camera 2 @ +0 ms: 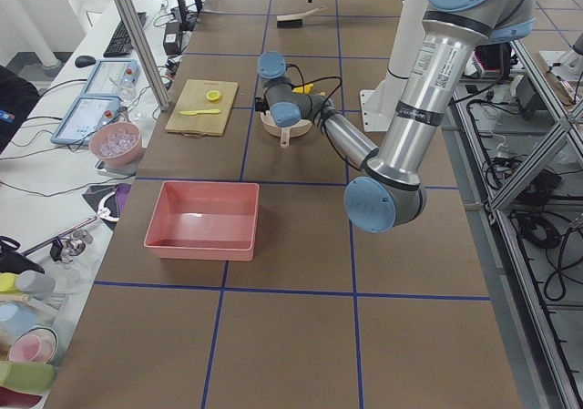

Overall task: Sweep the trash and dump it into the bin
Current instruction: 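Reach the left gripper to the white dustpan handle and grasp it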

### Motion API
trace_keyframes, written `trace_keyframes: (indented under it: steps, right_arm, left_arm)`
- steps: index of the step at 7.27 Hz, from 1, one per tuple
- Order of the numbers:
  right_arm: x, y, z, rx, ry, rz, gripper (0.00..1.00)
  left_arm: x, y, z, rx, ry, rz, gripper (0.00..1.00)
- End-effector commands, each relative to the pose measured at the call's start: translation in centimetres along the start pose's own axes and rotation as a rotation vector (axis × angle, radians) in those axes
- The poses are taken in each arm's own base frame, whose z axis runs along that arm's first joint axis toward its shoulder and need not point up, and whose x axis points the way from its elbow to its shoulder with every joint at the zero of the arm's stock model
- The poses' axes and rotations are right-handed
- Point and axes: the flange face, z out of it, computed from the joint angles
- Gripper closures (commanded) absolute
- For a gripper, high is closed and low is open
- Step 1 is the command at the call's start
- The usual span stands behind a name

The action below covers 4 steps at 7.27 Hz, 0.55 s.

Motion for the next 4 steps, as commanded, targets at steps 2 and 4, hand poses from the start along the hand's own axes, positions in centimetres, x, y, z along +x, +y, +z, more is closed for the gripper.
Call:
trace_keyframes:
  steps: [2,4]
  right_arm:
    - [-2.8,0.4,1.6,-0.034,0.021,-0.031,0.00]
    - [-3.6,1.0,3.1,-0.067,0.037,-0.064,0.00]
  left_arm:
    - [0.5,4.3,4.4,0.144,0.015,-0.024,0.03]
    - [1.8,6.0,7.4,0.243,-0.004,-0.054,0.03]
